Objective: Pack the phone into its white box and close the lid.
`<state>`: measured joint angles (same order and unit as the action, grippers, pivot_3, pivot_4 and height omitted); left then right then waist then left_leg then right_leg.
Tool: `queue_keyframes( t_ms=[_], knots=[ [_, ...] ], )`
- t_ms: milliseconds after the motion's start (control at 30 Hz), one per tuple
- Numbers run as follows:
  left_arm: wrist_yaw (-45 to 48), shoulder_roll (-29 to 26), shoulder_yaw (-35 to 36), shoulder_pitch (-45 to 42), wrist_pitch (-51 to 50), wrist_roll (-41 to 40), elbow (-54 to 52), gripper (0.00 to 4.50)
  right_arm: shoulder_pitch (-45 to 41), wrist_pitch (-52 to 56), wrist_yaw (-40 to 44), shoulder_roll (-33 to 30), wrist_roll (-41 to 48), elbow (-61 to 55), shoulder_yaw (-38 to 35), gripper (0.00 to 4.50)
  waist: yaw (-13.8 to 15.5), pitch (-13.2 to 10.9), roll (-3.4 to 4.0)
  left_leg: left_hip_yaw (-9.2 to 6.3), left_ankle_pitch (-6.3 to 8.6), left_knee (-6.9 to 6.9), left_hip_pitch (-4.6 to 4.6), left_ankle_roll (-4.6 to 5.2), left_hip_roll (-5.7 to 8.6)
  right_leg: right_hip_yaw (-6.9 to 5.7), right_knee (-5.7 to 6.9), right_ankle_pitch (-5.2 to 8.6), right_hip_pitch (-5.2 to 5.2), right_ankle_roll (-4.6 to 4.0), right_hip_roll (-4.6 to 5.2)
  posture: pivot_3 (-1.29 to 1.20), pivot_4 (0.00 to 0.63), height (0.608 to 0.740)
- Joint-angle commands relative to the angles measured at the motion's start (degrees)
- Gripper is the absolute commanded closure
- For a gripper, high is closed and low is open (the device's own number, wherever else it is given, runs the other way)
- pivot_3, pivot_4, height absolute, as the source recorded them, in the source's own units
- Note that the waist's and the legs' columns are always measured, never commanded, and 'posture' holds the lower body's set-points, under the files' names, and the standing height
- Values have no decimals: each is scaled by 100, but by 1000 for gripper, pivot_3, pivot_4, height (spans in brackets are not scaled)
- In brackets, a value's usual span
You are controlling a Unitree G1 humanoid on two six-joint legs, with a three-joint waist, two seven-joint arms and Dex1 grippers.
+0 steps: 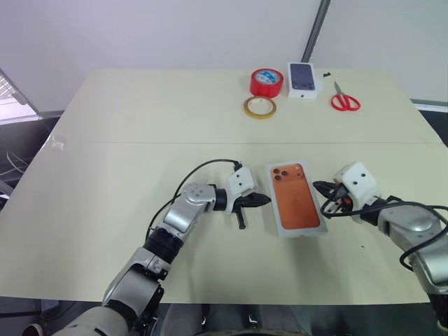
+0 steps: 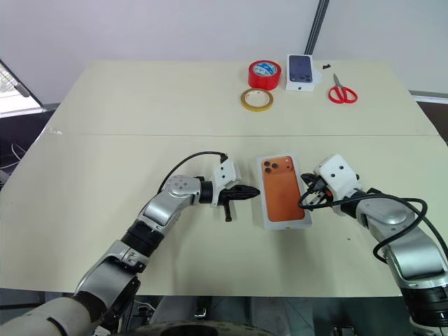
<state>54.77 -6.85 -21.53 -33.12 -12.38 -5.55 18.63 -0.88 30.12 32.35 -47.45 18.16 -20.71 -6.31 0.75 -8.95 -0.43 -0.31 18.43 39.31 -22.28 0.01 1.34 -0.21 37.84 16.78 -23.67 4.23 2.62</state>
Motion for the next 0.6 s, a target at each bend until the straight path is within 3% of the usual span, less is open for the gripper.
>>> queue_keyframes(
  t_ms=[33,300,600],
  knots=[
    [30,118,28,-148,-98,-148,-464,4500,-38,62,43,103,-86,-294,132,4463,-1,0,0,0,0,0,0,0,0,0,0,0,0,0,0,0,150,740],
    [-100,35,-138,-84,311,216,-400,4500,-17,91,94,188,-340,-313,145,4463,0,0,1,0,0,0,1,-1,0,0,2,0,0,0,0,0,150,740],
    [-219,167,45,-84,305,105,-295,4500,-18,139,139,159,-623,-291,224,4463,-2,1,1,0,-1,1,2,-2,1,0,3,0,0,0,0,0,150,740]
  ],
)
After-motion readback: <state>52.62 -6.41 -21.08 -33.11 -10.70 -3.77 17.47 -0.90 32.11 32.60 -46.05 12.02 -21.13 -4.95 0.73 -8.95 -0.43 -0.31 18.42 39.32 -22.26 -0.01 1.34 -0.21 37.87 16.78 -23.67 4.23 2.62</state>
